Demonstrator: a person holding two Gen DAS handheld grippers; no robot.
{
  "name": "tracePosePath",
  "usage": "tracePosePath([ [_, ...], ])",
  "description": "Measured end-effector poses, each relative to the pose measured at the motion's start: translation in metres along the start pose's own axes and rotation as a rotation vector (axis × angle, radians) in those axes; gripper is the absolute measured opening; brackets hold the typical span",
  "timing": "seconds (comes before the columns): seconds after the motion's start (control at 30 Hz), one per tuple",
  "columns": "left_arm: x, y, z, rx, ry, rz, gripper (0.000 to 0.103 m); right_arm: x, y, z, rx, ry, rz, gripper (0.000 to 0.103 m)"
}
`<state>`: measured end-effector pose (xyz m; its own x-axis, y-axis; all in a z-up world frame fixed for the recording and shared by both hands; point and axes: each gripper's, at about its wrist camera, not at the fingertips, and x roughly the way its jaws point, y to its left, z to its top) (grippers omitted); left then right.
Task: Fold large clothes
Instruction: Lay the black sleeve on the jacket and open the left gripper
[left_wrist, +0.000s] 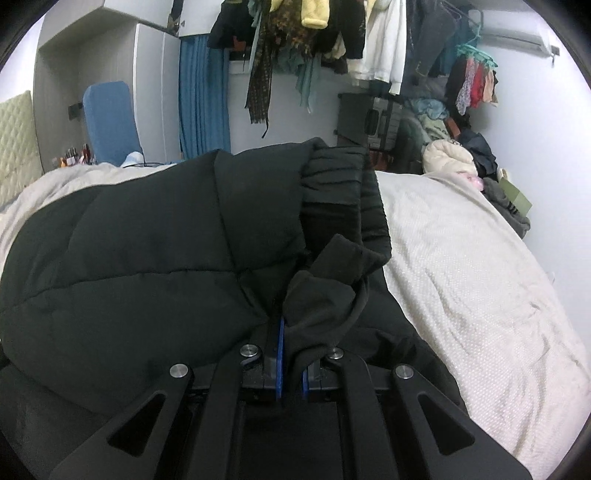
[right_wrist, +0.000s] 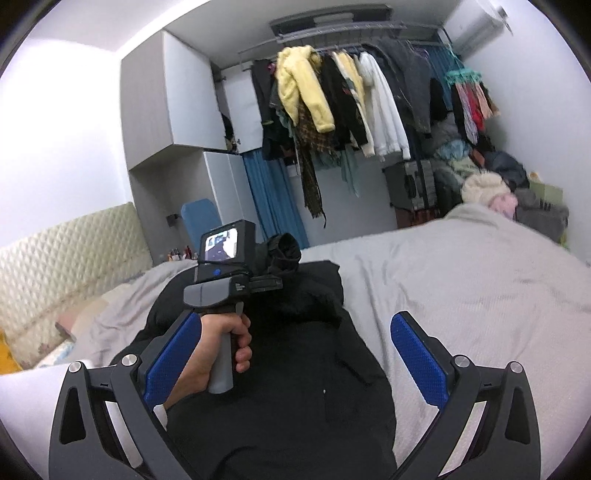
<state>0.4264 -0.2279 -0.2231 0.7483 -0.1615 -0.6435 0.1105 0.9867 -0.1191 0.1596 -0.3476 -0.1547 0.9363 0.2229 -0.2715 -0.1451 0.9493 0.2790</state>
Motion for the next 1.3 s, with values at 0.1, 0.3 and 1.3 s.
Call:
tracePosePath([
  [0.1,-0.001,0.003,-0.002,-0.013,0.002,-0.007,0.005,0.005,-0.006,-0.003,0.032,0.016,-0.013,0.103],
  [0.3,-0.017,0.004,0.006,0.029,0.021,0.012,0.006,0.013,-0.005,-0.004,0.031,0.031,-0.035,0.103],
  [1.3,-0.155,0.191,0.039,-0.072,-0.143,0.050,0.103,0.115,0.106,0.038,-0.236,0.020,0.036,0.103],
])
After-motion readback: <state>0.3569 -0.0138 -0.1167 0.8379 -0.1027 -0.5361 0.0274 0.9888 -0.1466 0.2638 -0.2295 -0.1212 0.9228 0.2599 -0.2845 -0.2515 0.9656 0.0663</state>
